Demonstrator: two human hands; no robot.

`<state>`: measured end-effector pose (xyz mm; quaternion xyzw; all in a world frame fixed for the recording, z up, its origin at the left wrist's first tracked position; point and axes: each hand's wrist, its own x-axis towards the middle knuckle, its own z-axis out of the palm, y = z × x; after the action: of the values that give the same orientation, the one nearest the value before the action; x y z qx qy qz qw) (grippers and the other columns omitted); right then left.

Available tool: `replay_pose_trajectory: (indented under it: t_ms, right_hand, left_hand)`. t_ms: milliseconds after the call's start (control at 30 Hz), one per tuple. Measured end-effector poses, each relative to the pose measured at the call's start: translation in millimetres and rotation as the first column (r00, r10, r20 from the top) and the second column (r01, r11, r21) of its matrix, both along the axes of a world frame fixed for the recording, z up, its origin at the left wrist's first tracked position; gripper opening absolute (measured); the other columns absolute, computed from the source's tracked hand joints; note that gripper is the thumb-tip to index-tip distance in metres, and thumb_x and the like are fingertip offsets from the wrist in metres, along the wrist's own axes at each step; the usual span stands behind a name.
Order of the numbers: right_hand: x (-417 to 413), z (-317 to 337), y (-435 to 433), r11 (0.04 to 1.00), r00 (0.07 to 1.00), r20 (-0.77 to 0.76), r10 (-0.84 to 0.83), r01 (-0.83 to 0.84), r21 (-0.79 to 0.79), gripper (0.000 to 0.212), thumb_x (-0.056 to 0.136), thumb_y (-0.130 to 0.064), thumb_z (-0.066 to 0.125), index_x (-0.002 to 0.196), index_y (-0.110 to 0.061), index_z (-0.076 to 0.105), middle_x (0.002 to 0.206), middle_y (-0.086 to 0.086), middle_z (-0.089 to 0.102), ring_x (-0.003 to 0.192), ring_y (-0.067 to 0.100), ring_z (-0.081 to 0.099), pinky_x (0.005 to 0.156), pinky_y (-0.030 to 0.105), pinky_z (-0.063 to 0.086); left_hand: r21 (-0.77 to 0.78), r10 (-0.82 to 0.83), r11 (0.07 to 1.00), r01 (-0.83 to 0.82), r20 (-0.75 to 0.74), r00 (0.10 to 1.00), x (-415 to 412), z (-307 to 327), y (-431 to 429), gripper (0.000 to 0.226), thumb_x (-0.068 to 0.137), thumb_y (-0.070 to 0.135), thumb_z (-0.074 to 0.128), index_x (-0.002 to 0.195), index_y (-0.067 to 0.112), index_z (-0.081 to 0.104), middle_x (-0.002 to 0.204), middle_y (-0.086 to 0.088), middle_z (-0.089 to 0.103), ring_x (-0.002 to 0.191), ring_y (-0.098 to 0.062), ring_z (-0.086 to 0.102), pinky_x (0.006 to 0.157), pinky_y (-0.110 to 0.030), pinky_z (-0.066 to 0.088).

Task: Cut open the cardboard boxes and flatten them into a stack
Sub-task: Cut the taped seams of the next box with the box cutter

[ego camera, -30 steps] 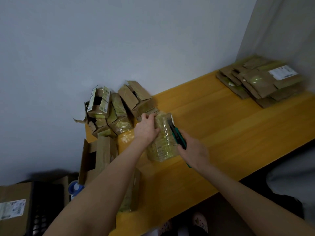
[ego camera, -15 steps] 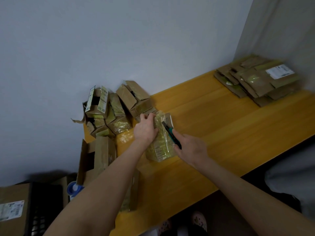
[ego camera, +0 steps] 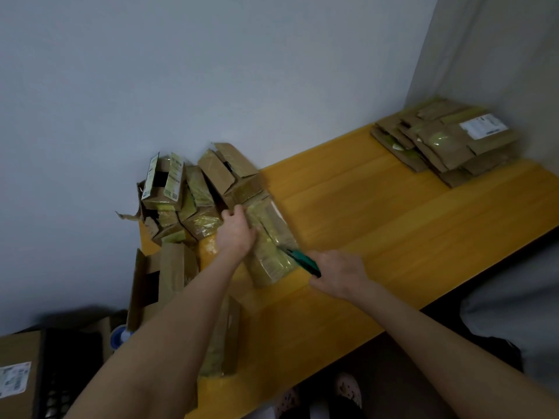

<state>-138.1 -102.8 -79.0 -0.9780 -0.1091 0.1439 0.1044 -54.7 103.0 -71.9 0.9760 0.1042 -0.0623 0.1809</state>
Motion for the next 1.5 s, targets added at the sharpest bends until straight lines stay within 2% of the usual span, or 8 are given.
replay_pose_trajectory:
  t_ms: [133,267,433,700,833,967,1133,1500]
  right_hand:
    - [-7.2,-12.7,-12.1,0.92,0.941,-0.2,-0.275,0.317,0.228,0.027,0.094,-0.039,0.05,0.114,-0.021,0.053,0.089,-0.003,0.061,0.078,0.017,0.062,0.061,0.031,0.051]
    - [4.5,-9.5,2.7,0.376,0.696,-0.611,-0.377,0.718,0.586,0.025,0.097,-0.03,0.055,0.114,-0.012,0.055,0.111,0.005,0.065,0.086,0.015,0.06,0.072,0.027,0.054]
    - [19.1,-9.6,31.2,0.087,0.602,-0.761,-0.242,0.795,0.6,0.04,0.1,-0.027,0.049,0.137,-0.012,0.042,0.128,0.007,0.056,0.114,0.025,0.057,0.087,0.034,0.05]
    - [39.3,-23.5,20.1,0.183,0.675,-0.694,-0.253,0.737,0.65,0.029,0.1,-0.029,0.048,0.126,-0.016,0.047,0.108,-0.001,0.061,0.113,0.025,0.057,0.101,0.046,0.046]
    - [37.3,-31.6,17.7,0.118,0.633,-0.732,-0.253,0.771,0.626,0.029,0.1,-0.029,0.049,0.127,-0.017,0.044,0.108,-0.003,0.059,0.097,0.016,0.058,0.079,0.031,0.05]
    - [41.6,-31.4,11.0,0.139,0.63,-0.716,-0.3,0.772,0.621,0.037,0.1,-0.031,0.048,0.134,-0.017,0.041,0.116,0.0,0.054,0.109,0.02,0.054,0.089,0.036,0.046]
    - [36.4,-32.4,2.4,0.259,0.642,-0.649,-0.408,0.764,0.592,0.035,0.099,-0.027,0.051,0.129,-0.01,0.047,0.122,0.01,0.057,0.105,0.025,0.056,0.09,0.038,0.05]
    - [7.5,-37.6,-22.2,0.617,0.828,-0.406,-0.388,0.56,0.553,0.034,0.094,-0.025,0.055,0.126,-0.015,0.053,0.104,-0.001,0.06,0.084,0.012,0.057,0.061,0.019,0.046]
  left_hand:
    - [-0.013,0.124,0.992,-0.125,-0.06,0.99,-2.1,-11.5,23.6,0.056,0.088,0.039,0.066,0.133,0.015,0.042,0.133,-0.014,0.045,0.111,-0.038,0.057,0.085,-0.045,0.05]
    - [0.036,0.16,0.987,-0.158,-0.058,0.985,-7.3,-16.4,26.9,0.065,0.084,0.052,0.065,0.134,0.018,0.043,0.133,-0.009,0.046,0.109,-0.032,0.059,0.07,-0.038,0.047]
    - [-0.108,0.209,0.969,-0.221,-0.118,0.971,-13.5,-21.3,24.0,0.08,0.082,0.053,0.065,0.146,0.021,0.03,0.14,-0.014,0.044,0.12,-0.034,0.053,0.09,-0.043,0.049]
    - [-0.26,0.228,0.922,-0.287,-0.233,0.945,-32.8,-28.4,32.6,0.048,0.087,0.034,0.068,0.129,0.013,0.056,0.119,-0.008,0.065,0.1,-0.021,0.061,0.076,-0.031,0.048]
    - [-0.149,0.271,0.941,-0.303,-0.202,0.941,-35.3,-26.2,25.4,0.064,0.087,0.032,0.07,0.137,0.007,0.041,0.143,-0.014,0.036,0.124,-0.032,0.048,0.097,-0.04,0.044]
    - [0.14,-0.144,0.98,0.142,0.006,0.99,-27.8,-19.1,5.7,0.106,0.075,0.049,0.075,0.153,0.016,0.011,0.158,-0.011,0.012,0.145,-0.032,0.018,0.117,-0.047,0.025]
    - [0.176,-0.428,0.856,0.486,-0.284,0.858,-20.5,-25.5,-38.7,0.13,0.068,0.059,0.075,0.152,0.015,-0.013,0.162,-0.007,-0.006,0.149,-0.026,-0.006,0.119,-0.051,0.001]
    - [0.253,-0.43,0.817,0.518,-0.331,0.84,-18.1,-21.5,-41.8,0.121,0.07,0.049,0.078,0.153,0.008,-0.001,0.157,-0.012,0.01,0.145,-0.031,0.011,0.12,-0.047,0.014]
